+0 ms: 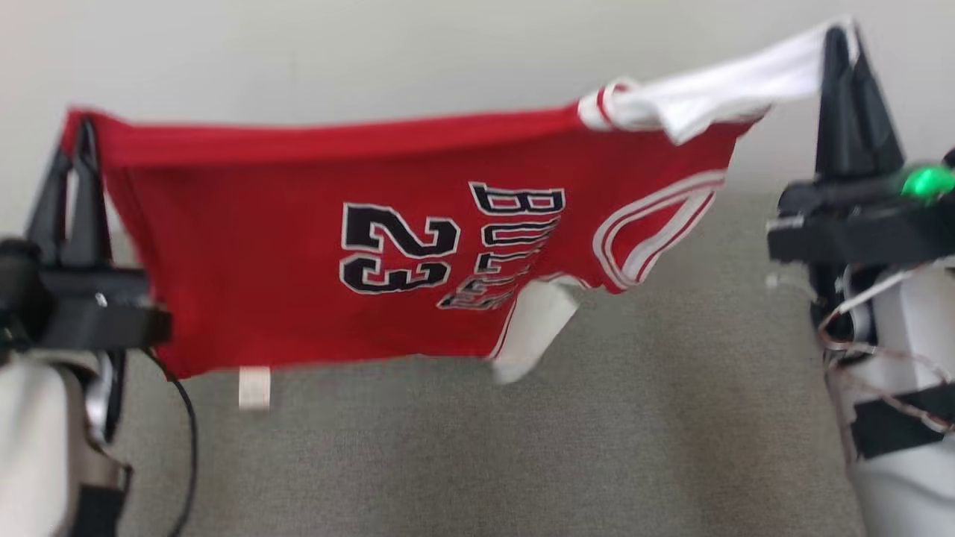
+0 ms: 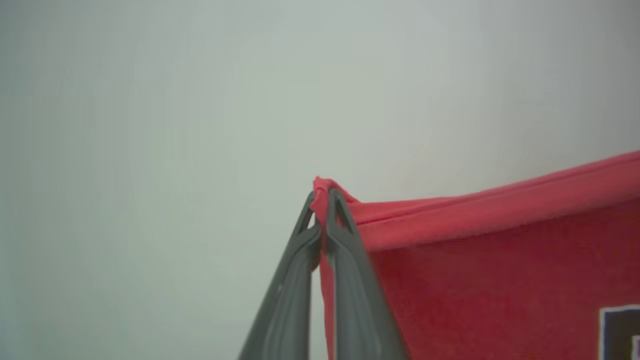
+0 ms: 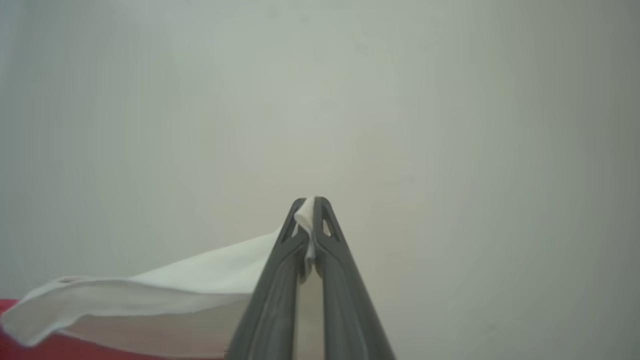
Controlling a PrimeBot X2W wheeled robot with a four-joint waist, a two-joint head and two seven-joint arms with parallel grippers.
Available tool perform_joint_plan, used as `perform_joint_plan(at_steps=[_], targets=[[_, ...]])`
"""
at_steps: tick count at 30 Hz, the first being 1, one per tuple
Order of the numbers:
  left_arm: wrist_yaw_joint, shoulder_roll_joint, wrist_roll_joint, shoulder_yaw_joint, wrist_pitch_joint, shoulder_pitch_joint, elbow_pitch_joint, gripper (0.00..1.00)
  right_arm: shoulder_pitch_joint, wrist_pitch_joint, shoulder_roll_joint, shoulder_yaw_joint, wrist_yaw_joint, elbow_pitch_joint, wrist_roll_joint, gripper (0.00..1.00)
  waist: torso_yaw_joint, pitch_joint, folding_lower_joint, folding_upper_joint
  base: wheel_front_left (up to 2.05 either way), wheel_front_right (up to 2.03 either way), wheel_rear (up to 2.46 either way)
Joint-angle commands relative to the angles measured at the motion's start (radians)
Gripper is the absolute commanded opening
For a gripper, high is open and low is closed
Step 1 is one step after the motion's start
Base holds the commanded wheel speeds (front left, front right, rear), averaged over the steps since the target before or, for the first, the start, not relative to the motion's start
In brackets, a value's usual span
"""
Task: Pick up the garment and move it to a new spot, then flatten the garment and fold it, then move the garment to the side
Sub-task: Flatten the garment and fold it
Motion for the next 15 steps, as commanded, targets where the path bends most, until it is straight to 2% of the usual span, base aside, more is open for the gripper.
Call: perform_joint_plan(at_steps=[1,7,12,15], targets=[[-0.006,0.019,0.014,-0.003,-0.003,-0.033,0.006,0.00,-0.027,0.000,-0.016,0.007,-0.003,0.001,0.005,0.00,-0.014,-0.049,0.0002,0.0000,0.00,0.00,0.00],[-0.013,0.127,0.026,-0.058,0.042,-0.227,0.070,0.00,-0.218,0.000,-0.090,0.081,-0.003,0.045,-0.022,0.00,-0.018,-0.044,0.0002,0.0000,0.00,0.00,0.00],[-0.013,0.169,0.024,-0.121,0.091,-0.321,0.105,0.00,-0.333,0.000,-0.128,0.152,-0.003,0.141,-0.027,0.00,-0.011,0.013,0.0002,0.0000,0.00,0.00,0.00],[-0.012,0.173,0.012,-0.140,0.117,-0.356,0.138,0.00,-0.390,0.000,-0.152,0.185,-0.003,0.211,-0.028,0.00,-0.005,0.080,0.0002,0.0000,0.00,0.00,0.00]])
